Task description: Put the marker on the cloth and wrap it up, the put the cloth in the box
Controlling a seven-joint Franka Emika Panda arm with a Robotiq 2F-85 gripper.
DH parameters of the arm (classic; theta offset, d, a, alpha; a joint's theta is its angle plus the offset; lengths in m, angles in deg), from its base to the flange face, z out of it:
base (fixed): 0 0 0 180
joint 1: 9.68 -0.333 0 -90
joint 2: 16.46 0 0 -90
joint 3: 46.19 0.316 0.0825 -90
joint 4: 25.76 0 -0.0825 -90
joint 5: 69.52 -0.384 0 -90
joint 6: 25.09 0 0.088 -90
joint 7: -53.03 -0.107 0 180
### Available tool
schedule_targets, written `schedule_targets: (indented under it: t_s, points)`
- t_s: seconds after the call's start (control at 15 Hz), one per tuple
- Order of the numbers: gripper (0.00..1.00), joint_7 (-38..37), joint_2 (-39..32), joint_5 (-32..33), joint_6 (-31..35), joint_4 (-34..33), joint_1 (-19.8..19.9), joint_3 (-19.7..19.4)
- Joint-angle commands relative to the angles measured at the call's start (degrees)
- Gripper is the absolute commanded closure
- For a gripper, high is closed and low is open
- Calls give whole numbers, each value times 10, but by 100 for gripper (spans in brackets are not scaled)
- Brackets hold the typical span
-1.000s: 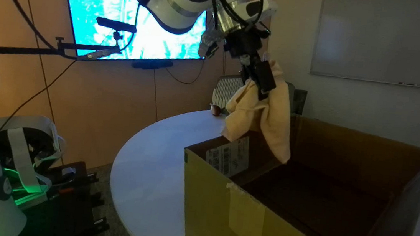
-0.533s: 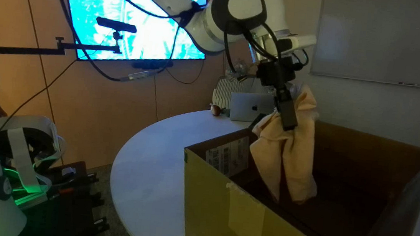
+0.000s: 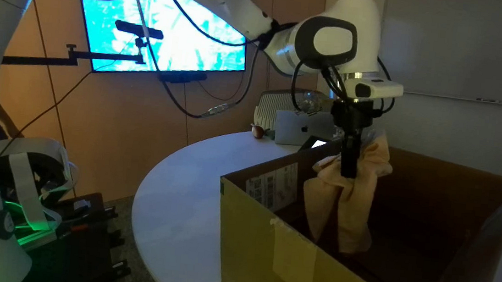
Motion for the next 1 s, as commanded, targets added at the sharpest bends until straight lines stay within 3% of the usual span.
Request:
schedule_targets:
  t_s: [0.0,0.07,0.13,0.33,0.73,0.93]
  points:
    - [86,13,-91,-63,-108,-139,23,8]
    - [86,17,-108,-77,-129,-163,30,10]
    - [67,18,-122,-89,-145,-181,35,11]
    - [51,18,-152,-106,-183,-231,46,9]
    - [2,22,-140,-97,-209,-267,41,6]
    - [0,22,-114,-81,-202,-258,20,3]
